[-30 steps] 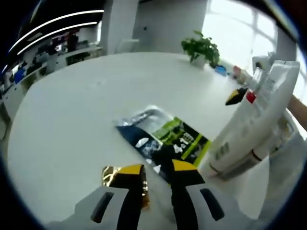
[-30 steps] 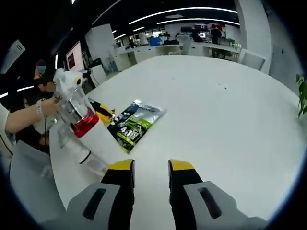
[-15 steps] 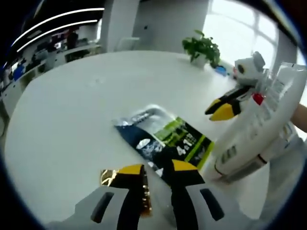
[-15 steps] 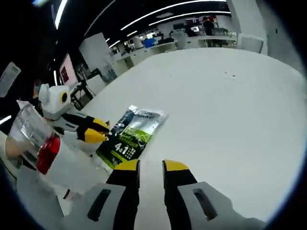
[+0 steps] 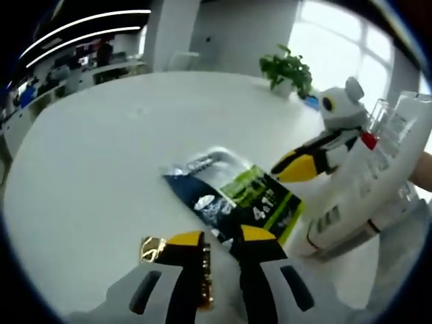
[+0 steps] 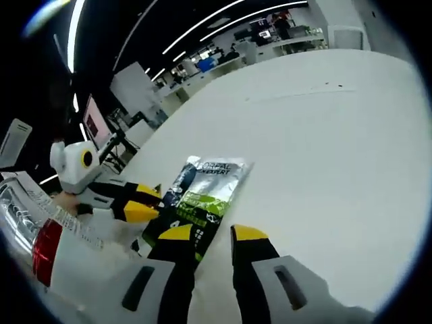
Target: Arrange the skincare products in the storage area until every visible bottle or jar stands upright without overlapping.
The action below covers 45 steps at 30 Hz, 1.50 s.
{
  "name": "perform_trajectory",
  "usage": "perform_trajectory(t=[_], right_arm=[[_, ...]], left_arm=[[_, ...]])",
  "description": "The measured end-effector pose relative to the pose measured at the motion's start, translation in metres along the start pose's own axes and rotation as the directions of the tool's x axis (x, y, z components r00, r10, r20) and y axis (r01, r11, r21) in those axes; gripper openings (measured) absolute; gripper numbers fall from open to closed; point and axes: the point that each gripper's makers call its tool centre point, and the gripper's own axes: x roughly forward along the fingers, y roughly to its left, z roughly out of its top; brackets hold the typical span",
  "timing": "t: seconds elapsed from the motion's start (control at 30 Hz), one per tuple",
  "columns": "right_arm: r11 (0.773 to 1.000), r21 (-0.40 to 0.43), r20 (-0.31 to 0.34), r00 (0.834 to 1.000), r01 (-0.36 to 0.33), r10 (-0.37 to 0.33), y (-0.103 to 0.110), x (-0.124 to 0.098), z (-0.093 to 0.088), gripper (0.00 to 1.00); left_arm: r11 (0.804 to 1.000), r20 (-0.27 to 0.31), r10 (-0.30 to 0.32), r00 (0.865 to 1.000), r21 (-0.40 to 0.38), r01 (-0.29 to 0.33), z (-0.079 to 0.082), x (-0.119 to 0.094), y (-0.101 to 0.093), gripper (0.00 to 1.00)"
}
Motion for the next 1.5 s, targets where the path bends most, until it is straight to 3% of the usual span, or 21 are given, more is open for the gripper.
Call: perform_trajectory(t=[0.23, 0.67, 1.03, 1.17, 1.3, 1.5], right_arm=[[0.999, 0.032, 0.005, 1.000, -0.031, 0.031, 0.003, 0.006, 0.001, 0.15], [0.996, 0.085, 0.032, 0.999, -0.034, 0.031, -0.002, 0.017, 0.002, 0.07], [0.984, 0.175, 0.110, 0.994, -0.033, 0.014, -0.006, 0.017, 0.005, 0.01], [0.972, 0.215, 0.190, 0.980, -0.093, 0.052, 0.002, 0.011, 0.019, 0.01], [0.978, 0.168, 0.227, 0.970, -0.128, 0.088, 0.010, 0.005, 0.033, 0.01], [0.977, 0.143, 0.299, 0.948, -0.158, 0.110, 0.021, -0.006, 0.055, 0.01]], left_arm=[[0.998, 0.019, -0.028, 0.999, -0.056, 0.029, 0.001, 0.003, -0.007, 0.12], [0.992, 0.056, -0.025, 0.998, -0.125, 0.032, 0.002, 0.004, -0.010, 0.10], [0.972, 0.099, -0.033, 0.995, -0.227, 0.055, 0.001, 0.000, -0.009, 0.08], [0.966, 0.115, -0.032, 0.993, -0.251, 0.061, 0.001, 0.001, -0.009, 0.09], [0.955, 0.140, -0.042, 0.989, -0.286, 0.081, 0.007, -0.002, -0.005, 0.09], [0.935, 0.234, -0.032, 0.972, -0.337, 0.112, 0.034, -0.016, 0.008, 0.07]])
